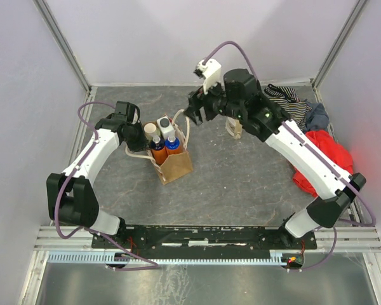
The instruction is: Take the personal care products out of the canvas bag
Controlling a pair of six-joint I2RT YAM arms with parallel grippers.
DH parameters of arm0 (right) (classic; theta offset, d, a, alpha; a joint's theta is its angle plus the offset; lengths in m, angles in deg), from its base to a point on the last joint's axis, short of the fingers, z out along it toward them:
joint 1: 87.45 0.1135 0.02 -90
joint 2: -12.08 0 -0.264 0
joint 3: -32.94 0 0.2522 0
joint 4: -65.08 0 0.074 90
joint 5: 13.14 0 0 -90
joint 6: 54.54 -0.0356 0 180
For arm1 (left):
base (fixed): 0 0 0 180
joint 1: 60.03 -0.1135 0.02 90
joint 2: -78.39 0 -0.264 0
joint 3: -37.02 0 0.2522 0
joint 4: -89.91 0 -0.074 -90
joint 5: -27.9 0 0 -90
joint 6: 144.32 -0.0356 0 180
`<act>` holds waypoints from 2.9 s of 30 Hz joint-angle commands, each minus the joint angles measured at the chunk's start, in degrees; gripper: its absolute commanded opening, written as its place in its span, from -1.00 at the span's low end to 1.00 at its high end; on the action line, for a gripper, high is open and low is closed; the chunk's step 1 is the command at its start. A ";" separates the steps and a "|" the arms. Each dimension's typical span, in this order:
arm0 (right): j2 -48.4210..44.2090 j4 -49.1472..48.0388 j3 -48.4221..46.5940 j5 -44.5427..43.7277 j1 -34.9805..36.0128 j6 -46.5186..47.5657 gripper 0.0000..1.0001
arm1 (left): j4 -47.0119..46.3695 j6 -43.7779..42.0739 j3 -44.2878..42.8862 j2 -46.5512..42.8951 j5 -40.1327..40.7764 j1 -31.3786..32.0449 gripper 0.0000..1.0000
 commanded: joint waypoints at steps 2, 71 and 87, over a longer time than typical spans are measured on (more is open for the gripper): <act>2.22 4.02 -5.53 12.37 5.65 -2.71 0.46 | 0.40 -1.44 0.30 -2.02 -1.85 0.11 -0.89; 24.09 -12.97 1.12 -2.33 9.70 -4.96 -0.22 | 0.77 -2.03 1.52 -2.22 -2.97 0.13 -0.79; 13.29 -6.37 -10.65 -0.57 10.15 -3.21 -0.49 | -0.01 -1.61 2.83 -2.43 -3.00 0.18 -0.79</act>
